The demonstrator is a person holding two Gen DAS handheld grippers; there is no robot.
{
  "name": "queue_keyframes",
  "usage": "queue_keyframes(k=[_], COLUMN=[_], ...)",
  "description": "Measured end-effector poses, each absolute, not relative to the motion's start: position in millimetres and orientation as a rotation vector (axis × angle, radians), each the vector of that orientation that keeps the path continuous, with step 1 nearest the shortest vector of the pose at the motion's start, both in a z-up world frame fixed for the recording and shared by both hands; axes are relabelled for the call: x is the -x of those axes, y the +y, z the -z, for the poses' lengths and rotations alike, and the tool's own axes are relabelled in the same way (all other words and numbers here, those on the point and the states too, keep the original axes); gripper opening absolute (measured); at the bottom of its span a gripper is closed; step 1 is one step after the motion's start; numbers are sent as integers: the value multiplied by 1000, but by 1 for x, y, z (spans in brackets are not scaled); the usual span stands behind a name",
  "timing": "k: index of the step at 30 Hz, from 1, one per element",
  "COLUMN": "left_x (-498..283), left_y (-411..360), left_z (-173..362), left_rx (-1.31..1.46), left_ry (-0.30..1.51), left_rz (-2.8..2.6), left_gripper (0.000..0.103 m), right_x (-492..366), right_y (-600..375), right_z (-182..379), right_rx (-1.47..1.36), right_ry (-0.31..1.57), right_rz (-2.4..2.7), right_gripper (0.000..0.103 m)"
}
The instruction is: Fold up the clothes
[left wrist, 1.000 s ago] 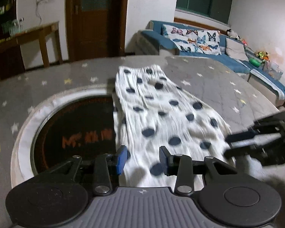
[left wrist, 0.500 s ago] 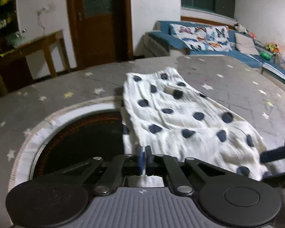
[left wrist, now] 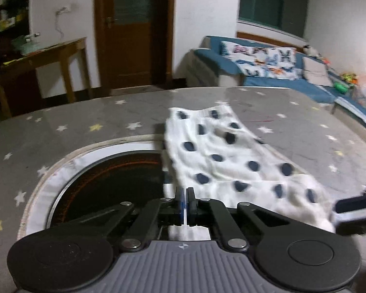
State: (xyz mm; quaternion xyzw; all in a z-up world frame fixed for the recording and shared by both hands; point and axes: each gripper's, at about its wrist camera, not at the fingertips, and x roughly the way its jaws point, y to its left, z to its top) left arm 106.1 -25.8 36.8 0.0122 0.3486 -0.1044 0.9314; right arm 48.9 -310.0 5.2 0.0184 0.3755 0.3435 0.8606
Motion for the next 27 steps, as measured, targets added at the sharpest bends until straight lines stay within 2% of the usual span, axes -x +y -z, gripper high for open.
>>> queue_keyframes(k=[6, 8, 9, 11, 18, 20, 22, 27], left_x=[-99, -98, -96, -95, -106, -108, -107, -106], left_y=[-59, -69, -74, -81, -68, -63, -61, -72], left_z=[-33, -30, -28, -24, -8, -10, -16, -28], left_rx=[-46, -67, -91, -142, -175, -168, -161, -151], left_ry=[749, 754, 749, 748, 769, 777, 767, 724], left_rz=[351, 379, 389, 386, 296, 275, 281, 349], left_gripper=[3, 3, 4, 4, 6, 6, 6, 6], right_x=[-58, -60, -59, -56, -46, -46, -45, -45], right_y=[-311, -309, -308, -308, -308, -307, -306, -296], right_z=[7, 9, 10, 8, 4, 2, -4, -26], right_rx=[-53, -59, -57, -39, 41, 50, 70, 107], right_ry=[793, 789, 793, 794, 790, 790, 779, 685], right_rz=[-731, -736, -737, -719, -692, -685, -673, -695], right_gripper=[38, 23, 12, 7, 7, 10, 21, 21])
